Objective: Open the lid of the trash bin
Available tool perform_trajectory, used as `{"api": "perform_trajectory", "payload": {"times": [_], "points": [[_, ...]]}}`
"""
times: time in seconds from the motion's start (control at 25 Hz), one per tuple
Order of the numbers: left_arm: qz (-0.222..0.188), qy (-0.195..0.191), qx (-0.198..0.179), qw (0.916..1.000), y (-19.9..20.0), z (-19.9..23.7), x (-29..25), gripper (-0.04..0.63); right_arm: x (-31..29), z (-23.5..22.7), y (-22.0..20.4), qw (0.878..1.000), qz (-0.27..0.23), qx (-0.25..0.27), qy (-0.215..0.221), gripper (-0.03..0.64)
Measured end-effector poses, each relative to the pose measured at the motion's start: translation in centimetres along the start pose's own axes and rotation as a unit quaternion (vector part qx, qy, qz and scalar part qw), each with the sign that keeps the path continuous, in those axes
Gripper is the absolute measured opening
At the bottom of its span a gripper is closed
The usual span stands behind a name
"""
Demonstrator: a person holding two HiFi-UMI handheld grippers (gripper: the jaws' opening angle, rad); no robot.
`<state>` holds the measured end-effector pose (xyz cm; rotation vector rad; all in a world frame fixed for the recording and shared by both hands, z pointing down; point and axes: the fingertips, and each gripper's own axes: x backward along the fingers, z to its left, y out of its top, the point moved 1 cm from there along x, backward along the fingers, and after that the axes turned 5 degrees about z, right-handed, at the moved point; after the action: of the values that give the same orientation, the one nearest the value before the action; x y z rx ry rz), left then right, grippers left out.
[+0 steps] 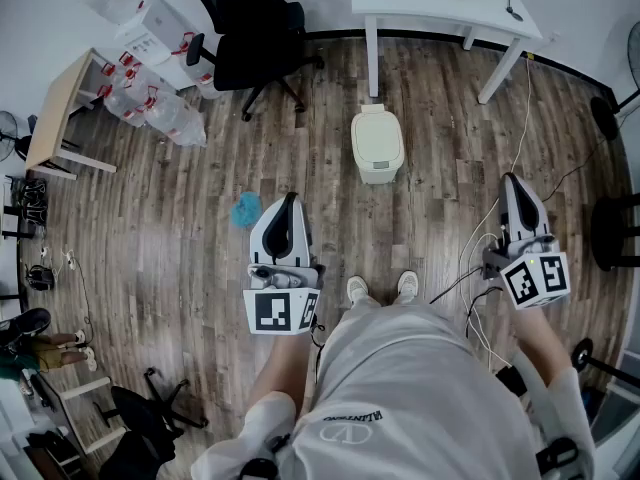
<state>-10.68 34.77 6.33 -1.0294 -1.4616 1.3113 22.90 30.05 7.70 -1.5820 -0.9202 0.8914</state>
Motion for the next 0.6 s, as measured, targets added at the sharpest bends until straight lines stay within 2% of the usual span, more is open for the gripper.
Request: {"api": "perform_trajectory", "payload": {"times": [0.6], "points": [[-0.011,-0.017,0.01,0.9997,-0.1,2.6,1.3,0.002,-1.6,4.0,-1.2,1.0,0.011,-0.003,0.009,0.015]]}}
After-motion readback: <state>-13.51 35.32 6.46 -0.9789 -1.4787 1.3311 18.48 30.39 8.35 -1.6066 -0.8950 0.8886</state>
